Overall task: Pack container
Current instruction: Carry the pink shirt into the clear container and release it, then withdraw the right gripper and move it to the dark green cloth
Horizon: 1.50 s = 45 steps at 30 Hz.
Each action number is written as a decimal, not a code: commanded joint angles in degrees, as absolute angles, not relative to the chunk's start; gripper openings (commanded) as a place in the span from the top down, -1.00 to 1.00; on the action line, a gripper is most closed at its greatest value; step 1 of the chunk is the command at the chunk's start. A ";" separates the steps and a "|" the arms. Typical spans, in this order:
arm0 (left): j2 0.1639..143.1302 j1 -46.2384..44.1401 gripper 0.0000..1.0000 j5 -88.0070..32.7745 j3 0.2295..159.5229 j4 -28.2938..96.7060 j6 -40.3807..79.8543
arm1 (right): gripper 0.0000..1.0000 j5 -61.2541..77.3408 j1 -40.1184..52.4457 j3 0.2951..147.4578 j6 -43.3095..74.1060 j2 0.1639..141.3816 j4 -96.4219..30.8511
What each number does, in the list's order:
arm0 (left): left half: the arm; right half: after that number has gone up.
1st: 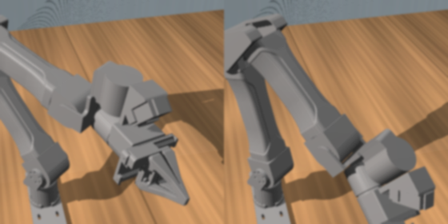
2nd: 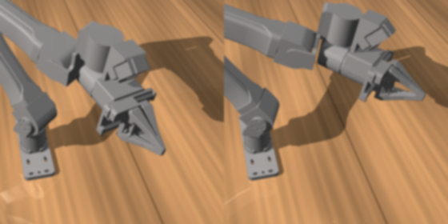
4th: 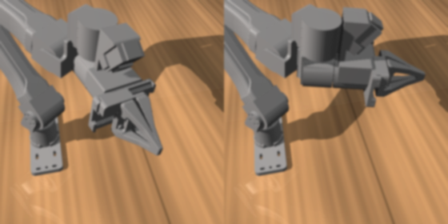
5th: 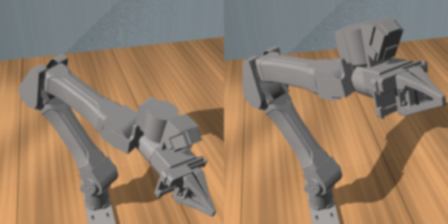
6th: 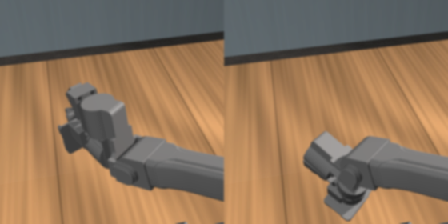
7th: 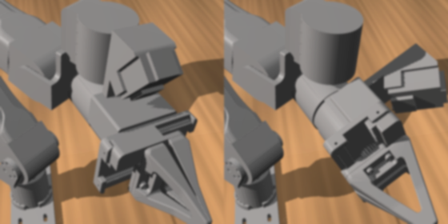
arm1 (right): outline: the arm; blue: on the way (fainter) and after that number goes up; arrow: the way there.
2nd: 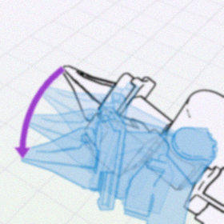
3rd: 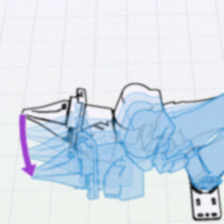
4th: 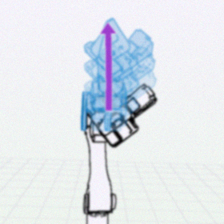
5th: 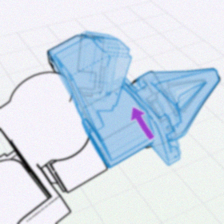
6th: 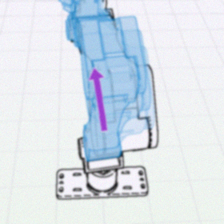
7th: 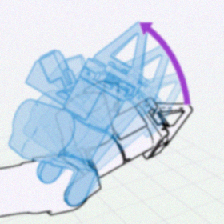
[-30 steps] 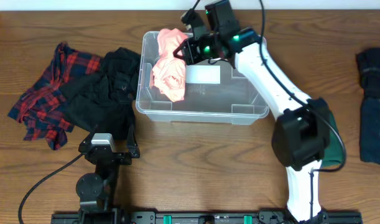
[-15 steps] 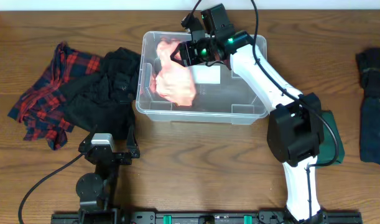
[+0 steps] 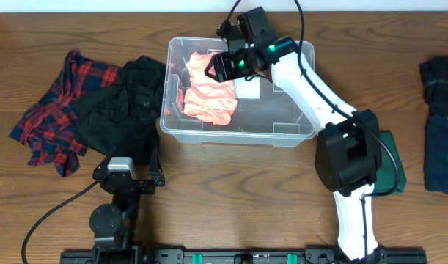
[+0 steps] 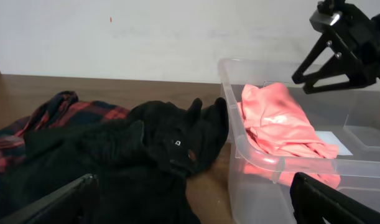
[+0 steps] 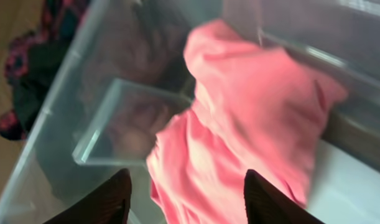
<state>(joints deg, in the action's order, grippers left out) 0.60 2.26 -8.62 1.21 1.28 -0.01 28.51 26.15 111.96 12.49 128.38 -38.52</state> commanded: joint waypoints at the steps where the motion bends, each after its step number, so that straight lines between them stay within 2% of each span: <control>1: 0.34 2.57 -0.96 -9.45 0.23 3.18 -0.21 | -0.13 25.19 25.98 113.36 10.61 122.87 -40.77; 7: 0.34 2.57 -0.96 -9.43 0.23 3.18 -0.21 | -0.25 19.84 21.23 113.51 12.01 112.81 -50.06; 12: 0.34 2.57 -0.96 -9.45 0.23 3.18 -0.21 | -0.30 19.31 12.95 113.51 13.37 106.34 -58.04; 22: 0.34 2.57 -0.96 -9.43 0.23 3.18 -0.19 | -0.30 16.14 -7.38 113.10 12.62 104.25 -74.78; 30: 0.34 2.57 -0.96 -9.43 0.23 3.18 -0.21 | -0.17 11.86 -16.27 112.57 8.47 103.50 -88.53; 38: 0.34 2.57 -0.96 -9.43 0.23 3.16 -0.19 | -0.18 8.51 -21.10 103.90 8.12 93.30 -89.36; 45: 0.34 2.57 -0.96 -9.45 0.23 3.18 -0.21 | -0.25 8.88 -30.22 79.46 10.07 79.96 -77.08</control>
